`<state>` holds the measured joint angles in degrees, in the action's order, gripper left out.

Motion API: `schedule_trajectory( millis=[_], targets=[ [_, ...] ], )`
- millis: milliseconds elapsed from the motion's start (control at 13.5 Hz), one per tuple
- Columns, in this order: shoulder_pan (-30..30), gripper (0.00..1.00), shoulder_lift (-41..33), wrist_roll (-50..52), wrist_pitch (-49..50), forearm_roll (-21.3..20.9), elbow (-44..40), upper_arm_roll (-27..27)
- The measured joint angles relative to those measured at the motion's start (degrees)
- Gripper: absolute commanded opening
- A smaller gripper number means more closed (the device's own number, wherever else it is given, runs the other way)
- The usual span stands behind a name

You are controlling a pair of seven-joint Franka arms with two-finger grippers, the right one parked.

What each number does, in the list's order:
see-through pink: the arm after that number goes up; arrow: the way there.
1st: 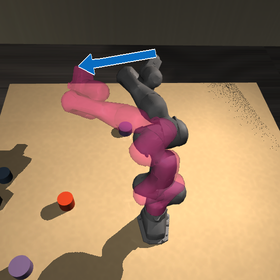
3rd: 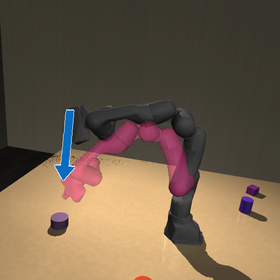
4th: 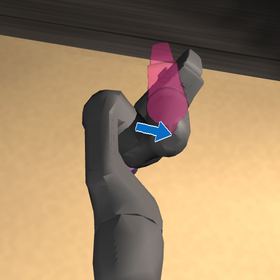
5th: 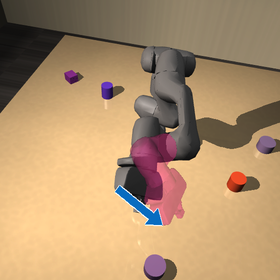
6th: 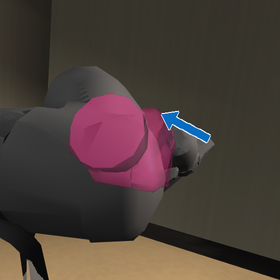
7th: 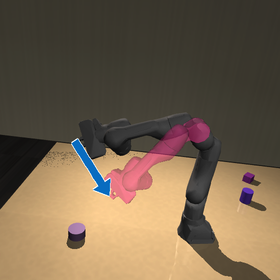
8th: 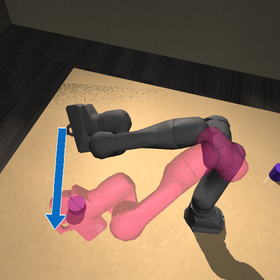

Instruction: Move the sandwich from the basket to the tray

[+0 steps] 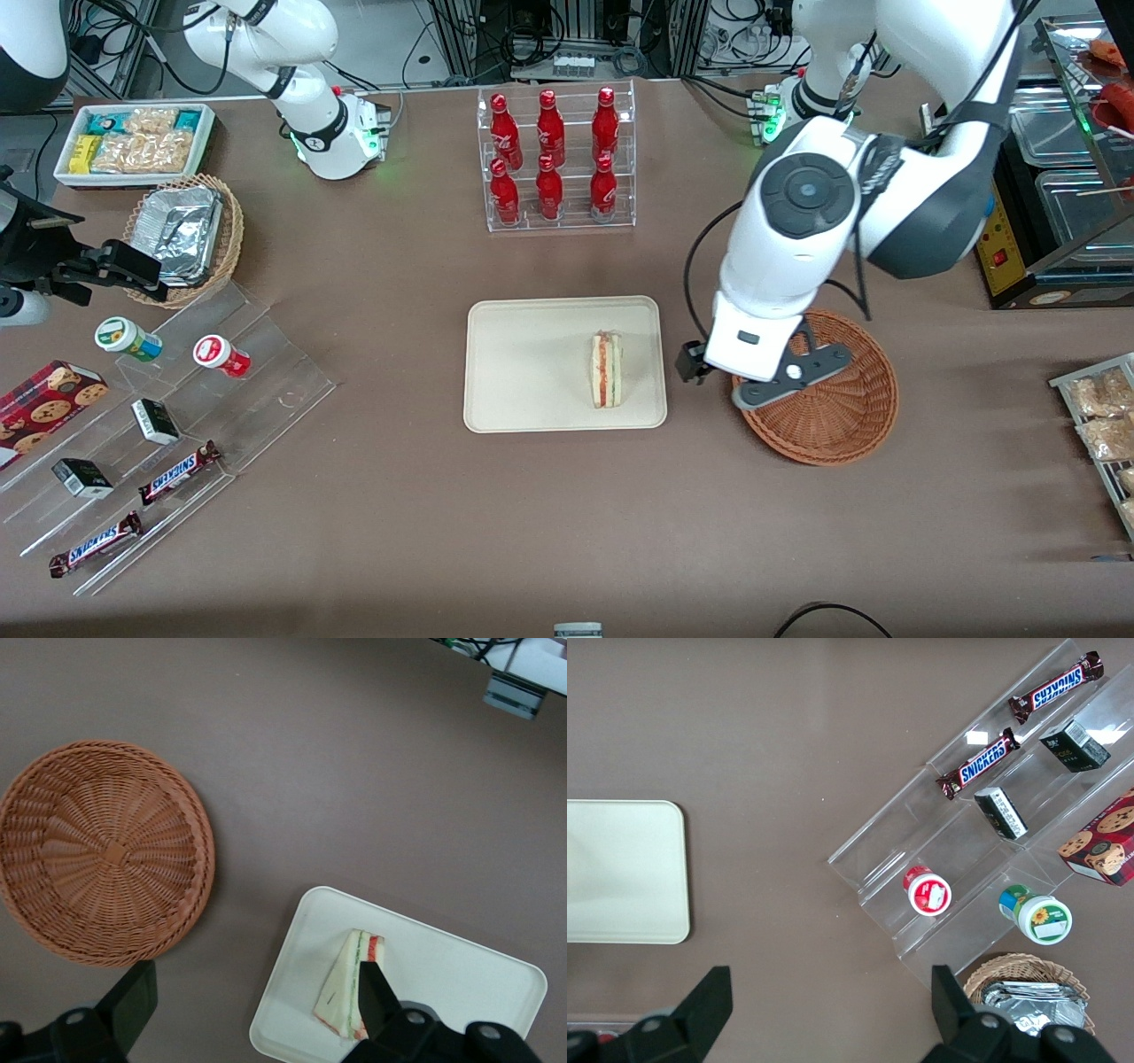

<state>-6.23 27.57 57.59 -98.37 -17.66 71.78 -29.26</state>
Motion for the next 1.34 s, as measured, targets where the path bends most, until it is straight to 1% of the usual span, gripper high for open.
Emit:
schedule_trajectory(
  millis=[297,594,1040,1337],
  targets=[
    [2.13,1.00,-1.27,-1.18,6.05,0.53,-2.16,0.01],
    [5.74,1.00,-3.34,-6.74,11.59,3.86,-4.87,0.08],
    [12.14,1.00,-8.65,-15.42,17.70,7.88,-4.95,0.15],
    [13.94,1.00,-11.44,-18.67,18.99,9.04,-1.77,0.19]
  ],
)
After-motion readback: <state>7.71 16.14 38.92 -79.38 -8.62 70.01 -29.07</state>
